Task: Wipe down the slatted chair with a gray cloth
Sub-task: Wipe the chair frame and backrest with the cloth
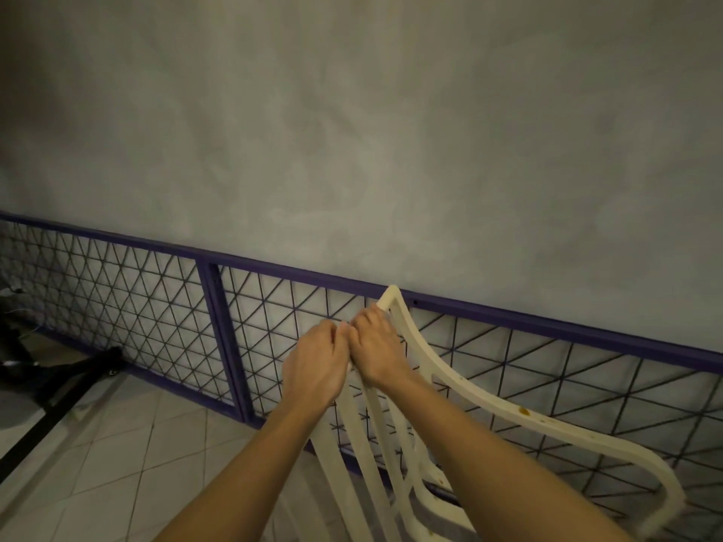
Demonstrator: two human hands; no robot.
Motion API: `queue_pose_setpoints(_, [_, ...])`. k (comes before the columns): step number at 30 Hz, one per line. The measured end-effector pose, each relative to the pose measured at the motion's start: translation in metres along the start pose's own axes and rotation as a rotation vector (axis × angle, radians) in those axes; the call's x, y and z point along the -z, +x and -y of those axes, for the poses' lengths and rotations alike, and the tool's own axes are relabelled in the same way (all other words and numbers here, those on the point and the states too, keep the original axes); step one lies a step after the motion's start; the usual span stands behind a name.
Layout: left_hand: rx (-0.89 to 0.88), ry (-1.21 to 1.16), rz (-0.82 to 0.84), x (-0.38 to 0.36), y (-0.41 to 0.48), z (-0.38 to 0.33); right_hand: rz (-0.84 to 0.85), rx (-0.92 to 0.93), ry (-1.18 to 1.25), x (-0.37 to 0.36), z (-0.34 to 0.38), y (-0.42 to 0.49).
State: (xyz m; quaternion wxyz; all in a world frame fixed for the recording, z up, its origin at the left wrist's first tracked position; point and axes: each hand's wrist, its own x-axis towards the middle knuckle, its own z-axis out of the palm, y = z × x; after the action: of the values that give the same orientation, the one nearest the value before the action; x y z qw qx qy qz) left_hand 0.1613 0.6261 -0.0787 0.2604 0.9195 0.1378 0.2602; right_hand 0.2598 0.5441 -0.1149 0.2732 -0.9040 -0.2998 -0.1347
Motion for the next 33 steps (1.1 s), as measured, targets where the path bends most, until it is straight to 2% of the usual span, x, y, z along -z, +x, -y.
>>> queue_pose_setpoints(4, [0.011, -0.071, -0.06, 0.005, -0.006, 0.004, 0.072, 0.021, -0.043, -0.002, 0.028, -0.034])
queue_pose_setpoints(7, [0.024, -0.076, -0.029, 0.015, -0.018, 0.008, 0.11, 0.055, -0.098, 0.004, 0.052, -0.059])
queue_pose_setpoints(12, [-0.065, -0.048, 0.016, 0.04, -0.05, 0.009, 0.149, 0.056, -0.105, 0.015, 0.083, -0.092])
queue_pose_setpoints(21, [-0.02, -0.113, 0.025, 0.08, -0.105, 0.027, 0.241, 0.05, -0.085, 0.024, 0.135, -0.146])
queue_pose_setpoints(29, [-0.018, -0.141, 0.032, 0.106, -0.137, 0.036, 0.184, 0.082, -0.03, 0.014, 0.161, -0.183])
queue_pose_setpoints(33, [0.045, -0.222, 0.018, 0.113, -0.151, 0.041, 0.131, 0.091, 0.094, 0.011, 0.174, -0.207])
